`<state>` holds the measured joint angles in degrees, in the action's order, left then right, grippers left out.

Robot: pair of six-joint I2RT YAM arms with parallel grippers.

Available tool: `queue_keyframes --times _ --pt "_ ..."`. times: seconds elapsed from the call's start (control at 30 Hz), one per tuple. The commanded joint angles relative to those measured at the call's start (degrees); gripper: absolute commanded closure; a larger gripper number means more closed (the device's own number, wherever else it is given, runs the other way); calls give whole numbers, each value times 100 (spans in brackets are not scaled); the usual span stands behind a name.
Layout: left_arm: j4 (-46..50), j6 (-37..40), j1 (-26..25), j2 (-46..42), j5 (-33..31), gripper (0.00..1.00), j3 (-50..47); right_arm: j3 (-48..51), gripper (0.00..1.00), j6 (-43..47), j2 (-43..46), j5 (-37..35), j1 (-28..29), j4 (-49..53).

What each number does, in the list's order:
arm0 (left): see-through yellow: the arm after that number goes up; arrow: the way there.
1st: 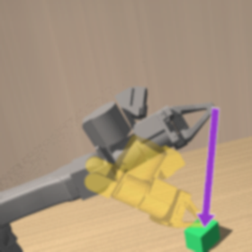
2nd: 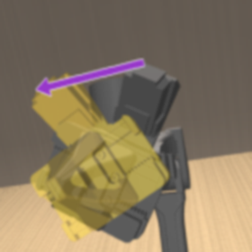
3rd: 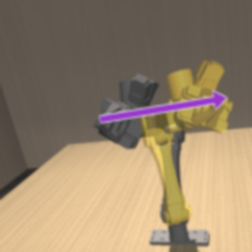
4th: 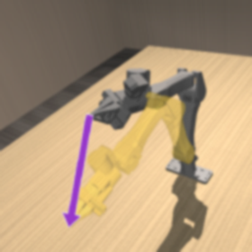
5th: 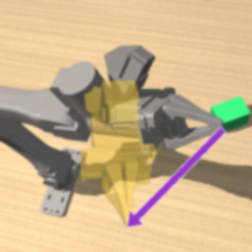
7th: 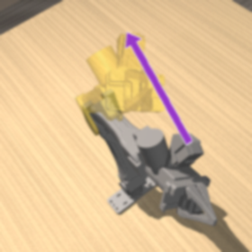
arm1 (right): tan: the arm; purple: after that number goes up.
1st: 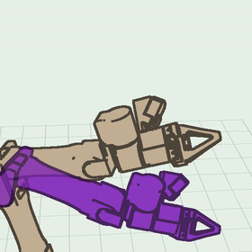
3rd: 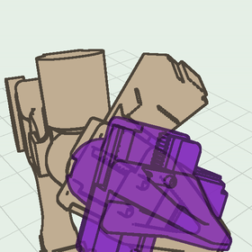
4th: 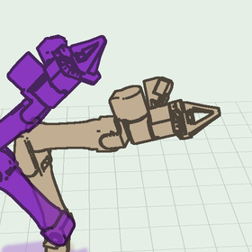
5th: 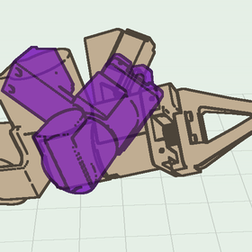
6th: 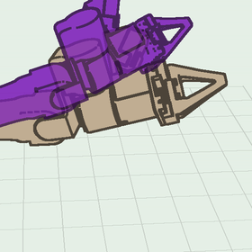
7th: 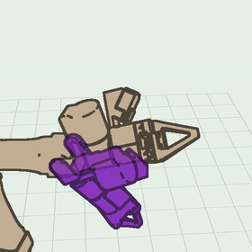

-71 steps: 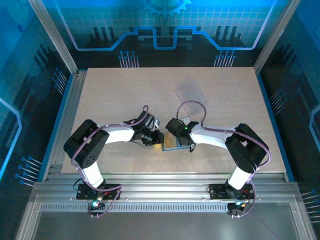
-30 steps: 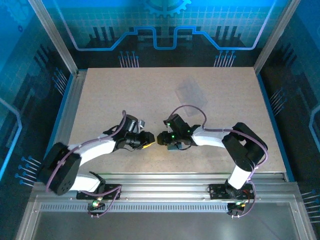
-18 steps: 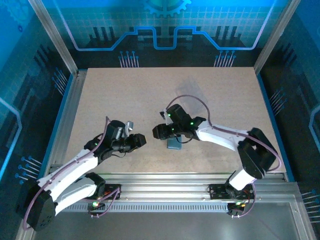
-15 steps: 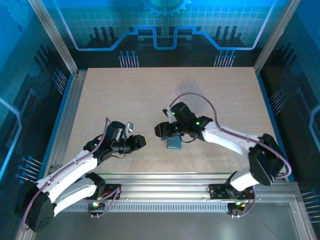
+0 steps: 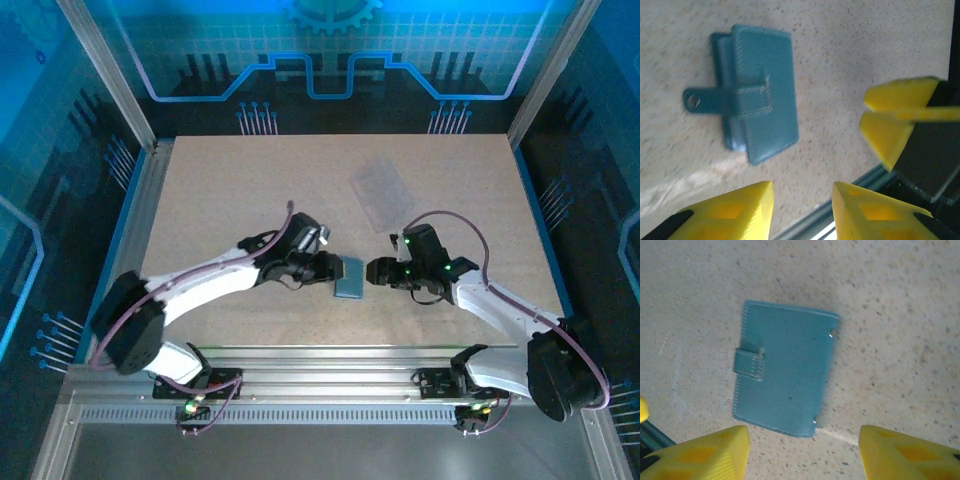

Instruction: Put the credit cards into the card holder

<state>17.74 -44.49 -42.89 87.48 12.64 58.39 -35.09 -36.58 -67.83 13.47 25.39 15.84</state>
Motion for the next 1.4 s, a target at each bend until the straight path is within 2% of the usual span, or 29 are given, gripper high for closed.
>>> queue_keyframes --times 0.0,0.2,0.33,0.47,0.9,1.0,1.07,1.17,1.23,1.37 --pt "139 297 -23 714 61 65 583 178 39 -3 -55 430 -161 -276" --pt "315 423 98 1565 23 68 1110 218 39 72 -435 725 -245 -536" --pt "140 406 302 1728 118 69 814 145 39 45 -868 934 -236 -837" --pt "-167 397 456 1743 247 69 390 32 38 111 -1188 755 -74 -924" --pt "-924 345 629 2008 563 69 -275 -356 39 -94 -2099 971 290 -1594" --pt "-1114 284 660 2016 658 70 -409 -462 46 -209 -2356 1138 352 -1812" --pt "-1228 235 677 1997 728 69 -495 -474 58 -336 -2489 1293 370 -2050" --pt "-1298 213 722 1899 807 70 -589 -430 82 -451 -2496 1362 370 -2283" --pt "-1299 230 776 1720 843 69 -680 -386 100 -392 -2215 1135 361 -2054" --pt "-1086 361 863 1057 634 64 -909 -415 100 8 -921 -350 418 -517"
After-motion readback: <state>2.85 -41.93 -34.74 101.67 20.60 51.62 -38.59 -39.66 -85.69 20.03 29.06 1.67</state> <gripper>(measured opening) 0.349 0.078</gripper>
